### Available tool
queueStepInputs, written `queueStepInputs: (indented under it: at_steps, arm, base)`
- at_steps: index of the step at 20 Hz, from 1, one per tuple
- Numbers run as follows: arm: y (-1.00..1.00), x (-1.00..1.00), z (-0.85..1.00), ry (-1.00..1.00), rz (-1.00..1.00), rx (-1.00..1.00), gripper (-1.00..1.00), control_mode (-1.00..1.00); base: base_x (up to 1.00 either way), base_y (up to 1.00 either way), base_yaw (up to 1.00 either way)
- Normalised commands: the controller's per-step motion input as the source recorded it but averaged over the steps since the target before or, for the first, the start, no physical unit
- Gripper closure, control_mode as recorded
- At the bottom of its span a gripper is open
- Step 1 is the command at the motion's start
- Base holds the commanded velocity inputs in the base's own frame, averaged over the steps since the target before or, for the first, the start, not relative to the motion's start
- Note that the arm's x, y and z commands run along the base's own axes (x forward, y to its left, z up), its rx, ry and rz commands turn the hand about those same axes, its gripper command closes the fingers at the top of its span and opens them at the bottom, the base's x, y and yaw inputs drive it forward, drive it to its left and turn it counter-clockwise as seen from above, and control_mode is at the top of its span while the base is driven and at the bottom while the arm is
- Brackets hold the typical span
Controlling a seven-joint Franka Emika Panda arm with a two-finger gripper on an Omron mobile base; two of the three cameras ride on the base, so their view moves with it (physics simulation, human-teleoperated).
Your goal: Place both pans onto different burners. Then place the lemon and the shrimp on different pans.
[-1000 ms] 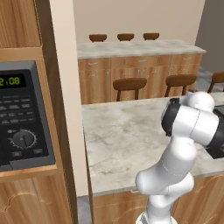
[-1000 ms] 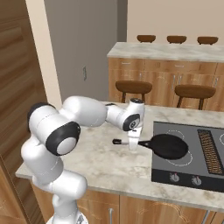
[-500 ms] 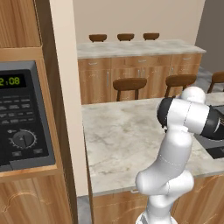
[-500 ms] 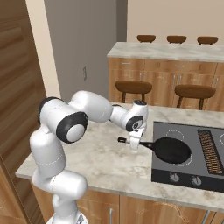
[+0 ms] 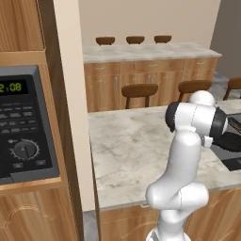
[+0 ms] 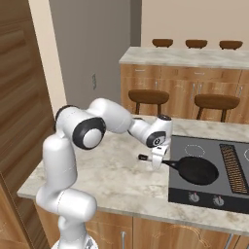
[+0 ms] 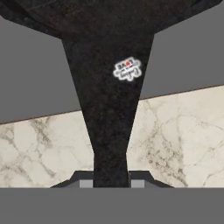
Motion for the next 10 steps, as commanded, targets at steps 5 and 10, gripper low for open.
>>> queueStepInputs:
  at_steps: [5, 10]
  arm:
    - [0.00, 0.10, -0.41, 0.00, -0.06, 0.00, 1.00, -1.00]
    - [-0.07, 0.29, -0.05, 0.00, -0.04, 0.00, 1.00, -1.00]
  base:
    - [0.00, 0.00, 0.00]
    - [0.00, 0.00, 0.00]
